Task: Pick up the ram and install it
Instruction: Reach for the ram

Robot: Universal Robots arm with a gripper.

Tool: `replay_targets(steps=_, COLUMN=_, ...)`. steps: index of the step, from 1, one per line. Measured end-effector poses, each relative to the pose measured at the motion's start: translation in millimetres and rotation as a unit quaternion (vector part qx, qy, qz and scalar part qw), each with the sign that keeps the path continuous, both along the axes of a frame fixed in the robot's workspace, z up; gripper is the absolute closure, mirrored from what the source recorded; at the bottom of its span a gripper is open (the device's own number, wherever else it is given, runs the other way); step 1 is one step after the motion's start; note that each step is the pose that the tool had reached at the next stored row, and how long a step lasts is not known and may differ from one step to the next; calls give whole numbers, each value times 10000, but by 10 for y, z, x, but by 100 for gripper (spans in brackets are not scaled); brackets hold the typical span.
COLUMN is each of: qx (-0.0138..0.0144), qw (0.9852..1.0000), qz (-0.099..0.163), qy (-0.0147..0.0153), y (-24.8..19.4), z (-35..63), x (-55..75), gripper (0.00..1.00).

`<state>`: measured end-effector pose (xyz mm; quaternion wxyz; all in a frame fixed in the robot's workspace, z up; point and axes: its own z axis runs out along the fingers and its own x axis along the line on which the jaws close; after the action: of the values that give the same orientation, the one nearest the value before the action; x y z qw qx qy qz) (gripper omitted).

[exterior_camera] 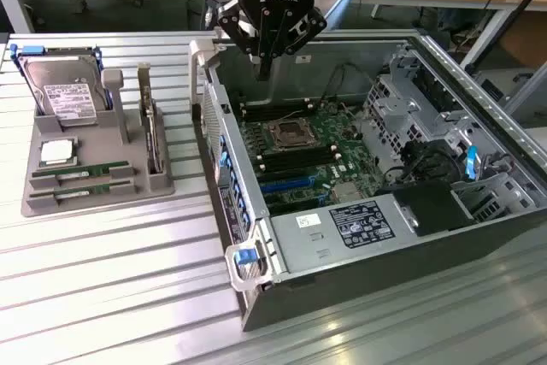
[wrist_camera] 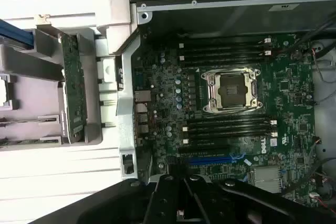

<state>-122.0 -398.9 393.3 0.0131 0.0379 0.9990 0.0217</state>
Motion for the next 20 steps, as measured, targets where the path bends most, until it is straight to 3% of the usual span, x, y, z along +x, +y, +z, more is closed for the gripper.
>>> replay_targets(steps=1, qx=0, qw=10000, qz=0, qy=0, y=0, z=0, x=-112, gripper=89)
replay_targets(steps=20, qx=0, qw=10000, qz=0, qy=0, y=0, z=0, x=-322, gripper=89)
